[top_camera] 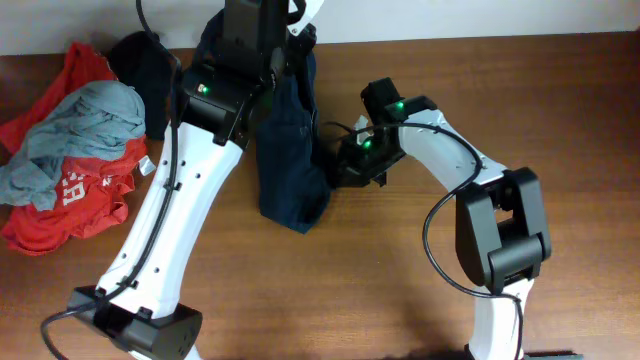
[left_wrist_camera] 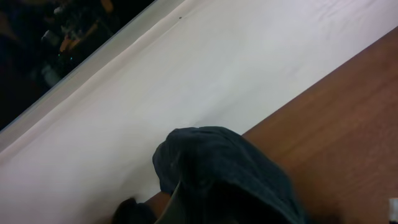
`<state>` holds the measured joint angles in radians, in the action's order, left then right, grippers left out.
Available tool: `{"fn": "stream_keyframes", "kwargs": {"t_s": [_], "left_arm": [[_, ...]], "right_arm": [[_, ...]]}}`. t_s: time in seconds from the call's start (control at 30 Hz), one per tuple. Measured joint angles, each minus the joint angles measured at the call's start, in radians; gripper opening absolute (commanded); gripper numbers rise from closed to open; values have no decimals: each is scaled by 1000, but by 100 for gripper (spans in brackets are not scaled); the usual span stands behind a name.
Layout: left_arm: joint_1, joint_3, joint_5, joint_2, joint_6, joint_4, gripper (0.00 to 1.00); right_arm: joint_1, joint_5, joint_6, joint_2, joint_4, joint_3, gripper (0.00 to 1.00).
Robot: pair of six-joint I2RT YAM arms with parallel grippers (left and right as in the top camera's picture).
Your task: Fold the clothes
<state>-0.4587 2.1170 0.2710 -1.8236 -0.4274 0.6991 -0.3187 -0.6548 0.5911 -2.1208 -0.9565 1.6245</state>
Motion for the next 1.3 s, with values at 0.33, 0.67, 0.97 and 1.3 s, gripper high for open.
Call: {"fn": "stream_keyframes", "kwargs": {"t_s": [0.33,0.67,0.97,1.3], "left_arm": [[0,0,6,0,0,-10,1],[0,24,110,0,95,82,1],[2,128,101,0,270,274,1],[146,285,91,0,385,313,1]], "right_arm": [[35,3,-49,1,-11,2,4],[238,64,-280,49,-281,318,4],[268,206,-471,89,-451,656,4],[386,265,-522,89,-597,958,4]]}}
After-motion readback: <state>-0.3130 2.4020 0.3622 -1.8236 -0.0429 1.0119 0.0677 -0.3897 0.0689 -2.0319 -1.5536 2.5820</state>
